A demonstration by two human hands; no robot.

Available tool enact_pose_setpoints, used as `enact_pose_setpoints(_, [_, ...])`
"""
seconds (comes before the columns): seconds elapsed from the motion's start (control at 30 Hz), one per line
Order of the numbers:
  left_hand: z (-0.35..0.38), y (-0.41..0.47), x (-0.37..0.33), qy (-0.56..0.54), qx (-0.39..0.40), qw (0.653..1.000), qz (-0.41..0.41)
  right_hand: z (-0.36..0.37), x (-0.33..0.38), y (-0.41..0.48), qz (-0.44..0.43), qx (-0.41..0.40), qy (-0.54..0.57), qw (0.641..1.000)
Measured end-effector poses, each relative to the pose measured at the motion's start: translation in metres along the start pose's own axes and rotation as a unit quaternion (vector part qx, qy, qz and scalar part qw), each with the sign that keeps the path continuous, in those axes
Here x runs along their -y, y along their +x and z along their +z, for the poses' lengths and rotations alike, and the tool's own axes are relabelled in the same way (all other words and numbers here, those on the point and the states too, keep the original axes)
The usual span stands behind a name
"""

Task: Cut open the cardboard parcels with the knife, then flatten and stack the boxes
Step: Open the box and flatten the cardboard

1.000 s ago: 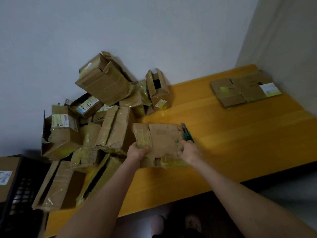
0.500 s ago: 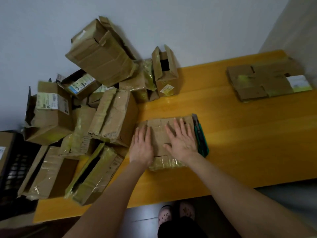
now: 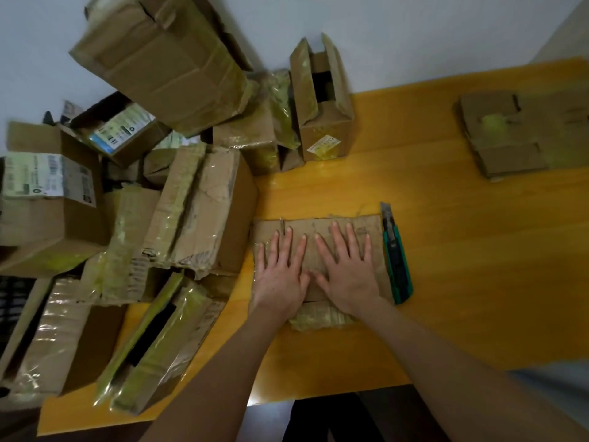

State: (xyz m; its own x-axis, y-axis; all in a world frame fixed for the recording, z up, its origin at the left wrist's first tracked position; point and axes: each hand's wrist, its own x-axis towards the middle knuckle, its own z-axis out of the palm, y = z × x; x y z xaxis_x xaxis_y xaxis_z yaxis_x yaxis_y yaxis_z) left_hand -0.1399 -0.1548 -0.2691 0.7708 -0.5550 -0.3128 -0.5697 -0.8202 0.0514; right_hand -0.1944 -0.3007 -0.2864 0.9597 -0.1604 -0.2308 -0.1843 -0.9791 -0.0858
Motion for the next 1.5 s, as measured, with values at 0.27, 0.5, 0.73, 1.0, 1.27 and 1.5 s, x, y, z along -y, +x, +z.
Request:
enact_pose_setpoints(0.27, [0.012, 0.004, 0.002, 0.01, -0.043, 0.999, -0.006, 0.004, 0.002, 0.003, 0.005, -0.026, -0.003, 1.0])
enact_pose_setpoints(0.5, [0.0, 0.0, 0.004, -0.022, -0.013, 1.0, 0.001, -0.006, 0.0, 0.002, -0.009, 0.025, -0.005, 1.0])
enact_pose_setpoints(0.73, [-0.022, 0.002, -0.007, -0.048, -0.011, 0.999, -0.004, -0.03, -0.006, -0.005, 0.032, -0.046, 0.064, 0.996])
enact_pose_setpoints(1.0, [-0.001, 0.005, -0.005, 0.013, 0.018, 1.0, 0.002, 0.001, -0.005, 0.0, 0.029, -0.003, 0.022, 0.999])
enact_pose_setpoints(1.27, [0.004, 0.007, -0.004, 0.006, 0.02, 1.0, -0.001, 0.005, -0.006, 0.002, 0.033, -0.002, 0.005, 0.999])
enact_pose_setpoints(1.5, [-0.017, 0.005, 0.004, -0.066, 0.042, 0.997, 0.022, -0.021, -0.014, 0.002, 0.009, 0.075, 0.065, 0.995])
